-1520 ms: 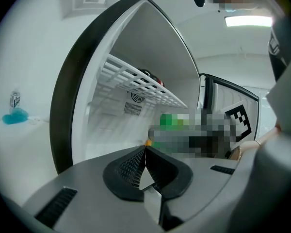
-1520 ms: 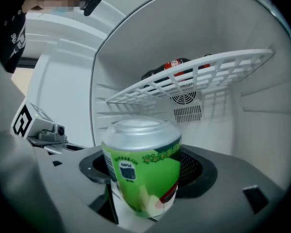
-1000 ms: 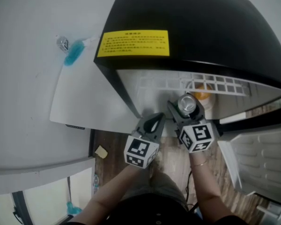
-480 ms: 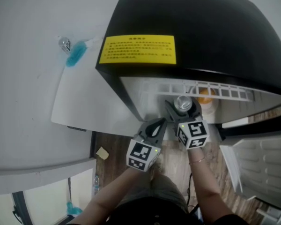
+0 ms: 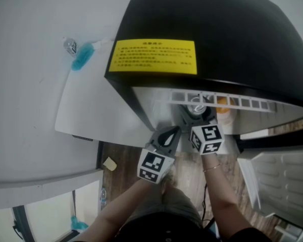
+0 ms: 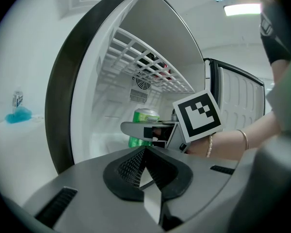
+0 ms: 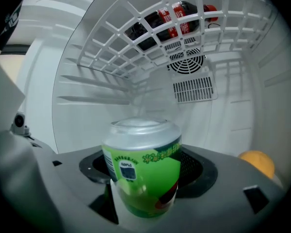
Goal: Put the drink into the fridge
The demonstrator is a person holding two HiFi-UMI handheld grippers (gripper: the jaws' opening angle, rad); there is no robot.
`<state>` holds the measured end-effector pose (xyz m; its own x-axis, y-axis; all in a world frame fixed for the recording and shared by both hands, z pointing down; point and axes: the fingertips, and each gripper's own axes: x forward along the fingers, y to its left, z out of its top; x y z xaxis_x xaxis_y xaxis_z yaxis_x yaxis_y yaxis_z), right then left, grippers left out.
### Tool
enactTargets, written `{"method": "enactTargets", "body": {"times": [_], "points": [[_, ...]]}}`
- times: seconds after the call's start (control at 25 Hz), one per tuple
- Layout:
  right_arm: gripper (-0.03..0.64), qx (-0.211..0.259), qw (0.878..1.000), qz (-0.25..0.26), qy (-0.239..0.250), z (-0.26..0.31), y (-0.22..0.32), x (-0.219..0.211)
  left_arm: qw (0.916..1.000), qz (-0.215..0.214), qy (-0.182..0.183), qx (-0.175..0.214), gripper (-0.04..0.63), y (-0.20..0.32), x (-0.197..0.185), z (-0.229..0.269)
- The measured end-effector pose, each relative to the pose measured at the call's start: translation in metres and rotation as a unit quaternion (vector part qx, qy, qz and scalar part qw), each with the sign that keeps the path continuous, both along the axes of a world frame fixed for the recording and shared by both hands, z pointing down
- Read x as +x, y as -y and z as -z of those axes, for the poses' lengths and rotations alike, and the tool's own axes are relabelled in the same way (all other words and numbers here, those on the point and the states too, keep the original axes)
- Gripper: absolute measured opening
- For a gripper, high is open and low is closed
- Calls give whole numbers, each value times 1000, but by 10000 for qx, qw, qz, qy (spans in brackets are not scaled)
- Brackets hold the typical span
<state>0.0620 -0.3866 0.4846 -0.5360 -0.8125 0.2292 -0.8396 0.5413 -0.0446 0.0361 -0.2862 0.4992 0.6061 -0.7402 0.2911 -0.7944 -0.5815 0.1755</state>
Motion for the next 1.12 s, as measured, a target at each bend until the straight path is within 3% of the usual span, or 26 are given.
{"method": "enactTargets", "body": {"times": [0.36, 1.12], "points": [[350, 17, 9998, 106, -170, -5, 14, -8, 10000, 52, -70, -21, 6, 10, 2, 1], [350, 12, 9999, 112, 108, -10, 21, -12, 9998, 162, -83, -124, 6, 13, -2, -4]]}}
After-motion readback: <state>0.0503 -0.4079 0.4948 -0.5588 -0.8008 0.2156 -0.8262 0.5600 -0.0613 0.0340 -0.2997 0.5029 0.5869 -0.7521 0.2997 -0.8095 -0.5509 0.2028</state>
